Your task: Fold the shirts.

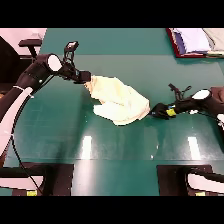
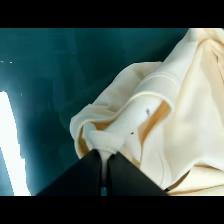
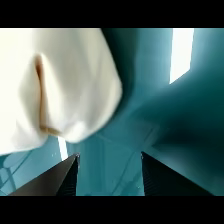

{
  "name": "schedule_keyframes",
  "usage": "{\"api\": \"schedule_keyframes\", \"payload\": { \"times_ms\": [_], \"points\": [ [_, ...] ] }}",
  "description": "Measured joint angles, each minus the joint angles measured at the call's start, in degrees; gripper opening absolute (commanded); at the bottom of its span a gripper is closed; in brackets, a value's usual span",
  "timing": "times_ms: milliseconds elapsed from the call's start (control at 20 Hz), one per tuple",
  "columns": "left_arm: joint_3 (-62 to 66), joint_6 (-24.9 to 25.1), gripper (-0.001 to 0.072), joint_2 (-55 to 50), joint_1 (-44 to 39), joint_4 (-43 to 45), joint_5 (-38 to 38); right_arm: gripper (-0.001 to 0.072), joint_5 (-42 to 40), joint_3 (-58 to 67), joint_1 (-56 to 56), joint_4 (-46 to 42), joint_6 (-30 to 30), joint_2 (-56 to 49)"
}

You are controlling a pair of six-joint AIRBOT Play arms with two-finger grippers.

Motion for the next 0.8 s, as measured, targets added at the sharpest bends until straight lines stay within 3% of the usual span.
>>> {"api": "schedule_keyframes", "payload": {
  "times_ms": [50, 150, 200, 500, 800],
  "points": [
    [0.0, 0.0, 0.0023, 0.0, 0.0, 0.1, -0.1, 0.039, -0.7, 0.9, 1.5, 1.1, -0.3, -1.4],
    [0.0, 0.0, 0.0023, 0.0, 0.0, 0.1, -0.1, 0.0114, -2.0, 2.8, 3.8, 1.7, -0.6, -4.0],
    [0.0, 0.0, 0.0023, 0.0, 0.0, 0.2, -0.1, 0.0011, -2.8, 3.8, 4.6, 1.4, -0.7, -5.1],
    [0.0, 0.0, 0.0023, 5.8, 0.0, 3.1, 1.0, 0.0013, -4.4, 11.4, 4.4, -3.4, -0.5, -3.4],
    [0.0, 0.7, 0.0022, 25.1, 0.0, 5.7, 6.1, 0.0013, 0.6, 27.7, -2.1, -14.8, 0.8, 10.1]
  ]
}}
